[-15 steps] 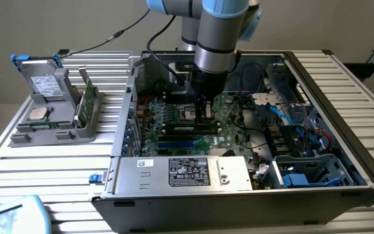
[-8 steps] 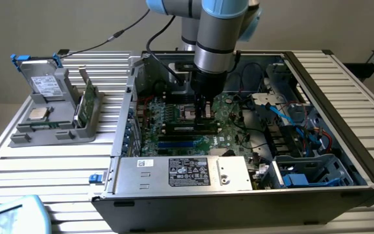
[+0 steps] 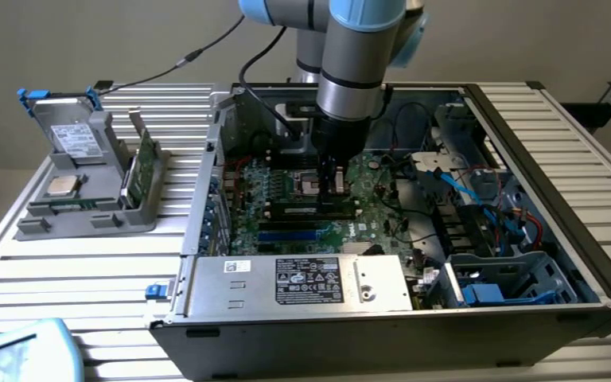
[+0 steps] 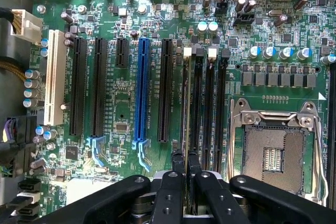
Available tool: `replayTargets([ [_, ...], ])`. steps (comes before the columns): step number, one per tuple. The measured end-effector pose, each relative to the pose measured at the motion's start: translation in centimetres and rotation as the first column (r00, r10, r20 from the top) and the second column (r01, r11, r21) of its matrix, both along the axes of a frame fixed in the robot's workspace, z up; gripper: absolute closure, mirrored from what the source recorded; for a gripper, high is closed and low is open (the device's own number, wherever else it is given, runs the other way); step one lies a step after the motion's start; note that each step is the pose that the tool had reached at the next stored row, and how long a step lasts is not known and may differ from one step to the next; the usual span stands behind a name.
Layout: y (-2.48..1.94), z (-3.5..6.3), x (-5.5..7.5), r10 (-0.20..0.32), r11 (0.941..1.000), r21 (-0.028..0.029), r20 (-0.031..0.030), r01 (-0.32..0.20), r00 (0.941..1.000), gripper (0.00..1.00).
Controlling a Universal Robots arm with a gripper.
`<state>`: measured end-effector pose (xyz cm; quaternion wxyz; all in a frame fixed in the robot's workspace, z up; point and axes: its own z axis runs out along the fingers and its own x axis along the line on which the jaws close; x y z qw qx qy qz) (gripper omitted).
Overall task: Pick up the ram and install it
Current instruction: 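Insert the ram into the slot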
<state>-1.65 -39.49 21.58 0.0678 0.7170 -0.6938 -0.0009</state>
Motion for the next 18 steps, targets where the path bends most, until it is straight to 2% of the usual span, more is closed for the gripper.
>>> replayTargets([
  [8, 0.00, -0.02, -0.01, 0.000, 1.0000, 0.0004, 0.0001, 0.000, 1.0000, 0.85],
  [12, 0.00, -0.01, 0.00, 0.000, 1.0000, 0.0002, 0.0000, 0.000, 1.0000, 0.61],
  [13, 0.00, -0.01, 0.00, 0.000, 1.0000, 0.0003, 0.0001, 0.000, 1.0000, 0.61],
  [14, 0.00, -0.01, 0.00, 0.000, 1.0000, 0.0003, 0.0001, 0.000, 1.0000, 0.55],
  [15, 0.00, -0.01, 0.00, 0.000, 1.0000, 0.0002, 0.0001, 0.000, 1.0000, 0.55],
  [16, 0.01, 0.00, 0.00, 0.000, 1.0000, 0.0003, 0.0000, 0.000, 1.0000, 0.48],
  [18, 0.00, 0.38, 0.00, 0.000, 1.0000, 0.0002, 0.0000, 0.000, 1.0000, 0.48],
])
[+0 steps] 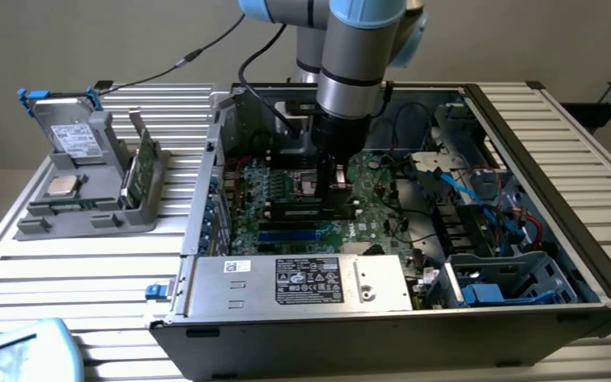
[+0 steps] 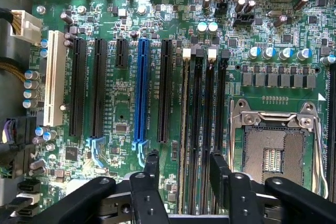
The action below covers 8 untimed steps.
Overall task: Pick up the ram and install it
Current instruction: 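Insert the ram into the slot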
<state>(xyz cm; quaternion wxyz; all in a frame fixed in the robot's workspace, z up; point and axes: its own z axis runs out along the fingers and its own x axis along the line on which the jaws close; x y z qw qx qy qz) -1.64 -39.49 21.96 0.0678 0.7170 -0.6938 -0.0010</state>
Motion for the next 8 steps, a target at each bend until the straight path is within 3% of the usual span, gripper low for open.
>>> replayTargets([
  [8, 0.00, 2.02, 0.0, -0.001, 1.0000, 0.0023, 0.0016, 0.001, 1.0000, 0.48],
])
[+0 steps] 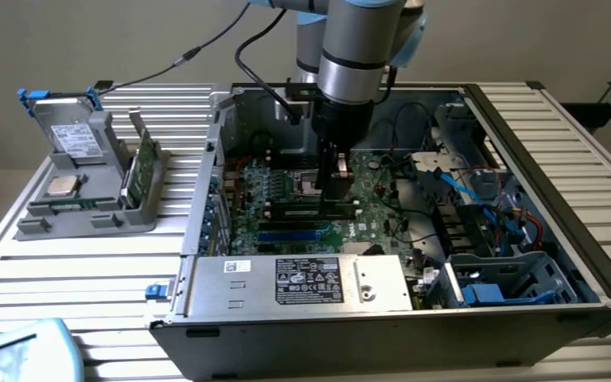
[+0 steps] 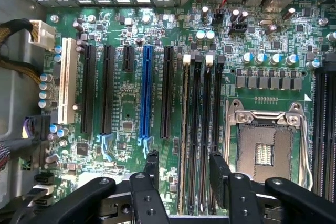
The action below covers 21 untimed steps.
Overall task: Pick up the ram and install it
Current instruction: 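Insert the ram into the slot, then press down the ram until it locks into place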
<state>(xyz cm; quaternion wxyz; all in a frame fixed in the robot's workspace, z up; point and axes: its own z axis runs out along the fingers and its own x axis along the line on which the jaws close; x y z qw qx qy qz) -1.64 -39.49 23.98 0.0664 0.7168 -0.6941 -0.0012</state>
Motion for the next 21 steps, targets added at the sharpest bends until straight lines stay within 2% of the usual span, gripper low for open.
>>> replayTargets([
  [5, 0.00, 0.61, 0.03, 0.000, 1.0000, 0.0057, 0.0023, 0.000, 1.0000, 0.48],
  [21, 0.12, 0.64, 0.33, 0.000, 1.0000, 0.0069, 0.0022, 0.000, 1.0000, 0.48],
])
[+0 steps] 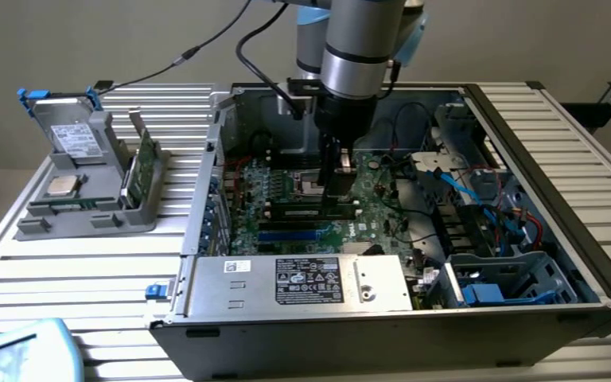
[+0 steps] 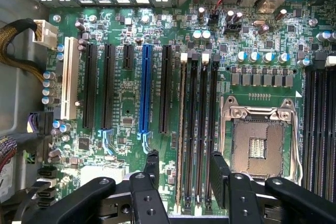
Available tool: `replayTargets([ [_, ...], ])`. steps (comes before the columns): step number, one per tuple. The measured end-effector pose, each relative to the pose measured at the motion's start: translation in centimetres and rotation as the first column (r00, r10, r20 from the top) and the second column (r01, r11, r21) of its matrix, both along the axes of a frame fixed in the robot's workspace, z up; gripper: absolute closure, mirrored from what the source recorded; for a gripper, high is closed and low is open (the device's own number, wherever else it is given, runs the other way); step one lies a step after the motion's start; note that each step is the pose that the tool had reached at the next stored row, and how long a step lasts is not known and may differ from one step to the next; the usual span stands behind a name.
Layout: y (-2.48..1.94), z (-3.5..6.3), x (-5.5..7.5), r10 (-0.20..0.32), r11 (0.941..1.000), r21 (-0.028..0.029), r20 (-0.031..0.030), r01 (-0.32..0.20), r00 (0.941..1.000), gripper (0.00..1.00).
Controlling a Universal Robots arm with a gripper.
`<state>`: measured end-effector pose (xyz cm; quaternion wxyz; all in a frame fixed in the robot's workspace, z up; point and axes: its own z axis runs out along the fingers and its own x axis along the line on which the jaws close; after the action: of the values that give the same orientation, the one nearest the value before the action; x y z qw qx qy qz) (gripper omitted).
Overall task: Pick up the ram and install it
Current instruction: 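Press down the ram until it locks into place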
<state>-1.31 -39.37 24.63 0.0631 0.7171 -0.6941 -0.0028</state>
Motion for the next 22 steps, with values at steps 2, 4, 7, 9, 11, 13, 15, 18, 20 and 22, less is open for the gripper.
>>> replayTargets([
  [2, 0.00, 0.00, 0.08, 0.000, 1.0000, -0.0001, 0.0000, 0.000, 1.0000, 0.48],
  [4, 0.01, 0.00, 0.14, 0.000, 1.0000, 0.0002, 0.0000, 0.000, 1.0000, 0.51],
  [7, 0.01, 0.00, 0.14, 0.000, 1.0000, 0.0060, 0.0016, 0.000, 1.0000, 0.69],
  [9, 0.01, 0.03, 0.15, 0.000, 0.9999, 0.0119, 0.0079, 0.000, 1.0000, 0.75],
  [11, 0.00, 0.05, 0.16, 0.000, 0.9998, 0.0218, 0.0171, 0.000, 0.9999, 0.82],
  [13, 0.00, 0.05, 0.16, 0.000, 0.9995, 0.0327, 0.0275, 0.000, 0.9996, 0.89],
  [15, 0.00, 0.06, 0.16, -0.001, 0.9993, 0.0365, 0.0369, 0.000, 0.9993, 0.89],
  [18, 0.01, 0.05, 0.26, -0.003, 0.9993, 0.0375, 0.0494, 0.001, 0.9988, 0.89],
  [20, 0.00, -0.01, 0.26, -0.004, 0.9993, 0.0374, 0.0568, 0.002, 0.9984, 0.89],
  [22, 0.00, -0.21, 0.22, -0.004, 0.9993, 0.0373, 0.0633, 0.002, 0.9980, 0.89],
])
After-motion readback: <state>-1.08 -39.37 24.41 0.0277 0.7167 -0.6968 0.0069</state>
